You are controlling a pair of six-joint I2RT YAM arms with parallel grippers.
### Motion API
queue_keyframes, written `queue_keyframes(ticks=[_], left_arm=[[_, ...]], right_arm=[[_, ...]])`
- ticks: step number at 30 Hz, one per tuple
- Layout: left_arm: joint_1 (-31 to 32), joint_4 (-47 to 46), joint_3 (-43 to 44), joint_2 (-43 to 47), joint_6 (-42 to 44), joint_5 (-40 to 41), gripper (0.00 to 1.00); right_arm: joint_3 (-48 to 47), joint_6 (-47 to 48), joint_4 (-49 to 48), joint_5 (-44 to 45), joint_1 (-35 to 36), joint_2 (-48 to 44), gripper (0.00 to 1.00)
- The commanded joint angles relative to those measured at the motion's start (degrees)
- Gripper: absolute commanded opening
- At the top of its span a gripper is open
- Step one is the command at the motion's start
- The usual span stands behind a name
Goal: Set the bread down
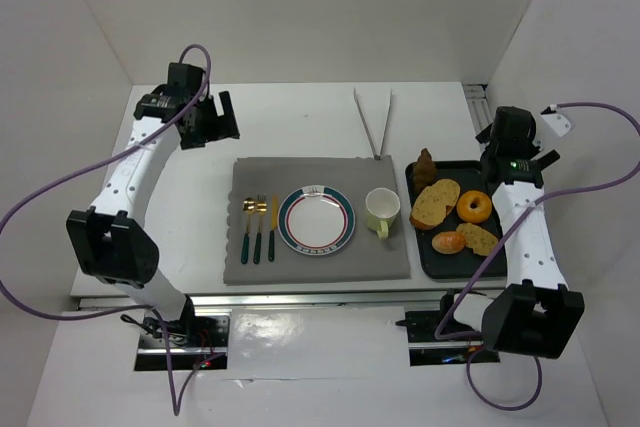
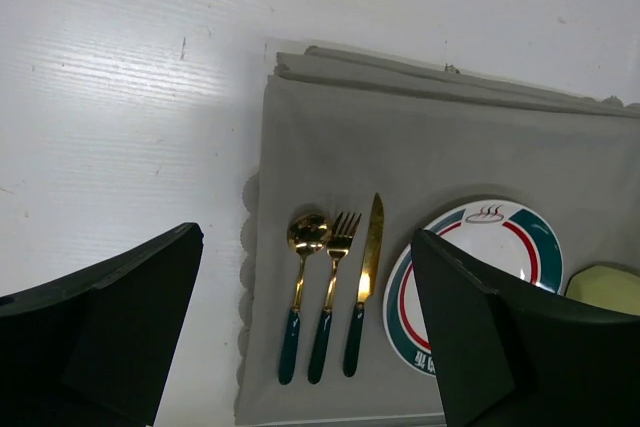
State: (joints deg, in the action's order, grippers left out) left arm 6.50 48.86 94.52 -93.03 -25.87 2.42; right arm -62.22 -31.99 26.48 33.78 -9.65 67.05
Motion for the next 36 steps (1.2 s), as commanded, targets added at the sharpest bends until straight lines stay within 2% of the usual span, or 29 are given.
queue_keyframes(ticks=[1,11,19,33,36], left_arm=[[-0.35,-2.81,-1.88,5.74,-0.68,-1.71,0.99],[-0.35,-4.92,-3.55,12.26,0.46,-0.57,0.99],[-0.35,-4.92,-3.55,12.26,1.08,-0.57,0.99],[-0.35,-4.92,-3.55,9.54,2.14,0.57,0.99],[-0.35,-4.92,-2.94,8.83,2.66,1.1,0.99]], right_arm=[[0.6,2.02,-5.2,-0.21,-0.28,-1.92,1.0],[3.94,1.49,-4.25,-0.82,-0.28,-7.81,1.0],[5.35,1.49,-4.77,-1.88,-0.28,-9.57,1.0],[3.07,3.86,-5.91,-7.76,-0.28,-1.67,1.0],[0.87,8.24,-7.92,-14.68,-0.28,1.32,1.0]])
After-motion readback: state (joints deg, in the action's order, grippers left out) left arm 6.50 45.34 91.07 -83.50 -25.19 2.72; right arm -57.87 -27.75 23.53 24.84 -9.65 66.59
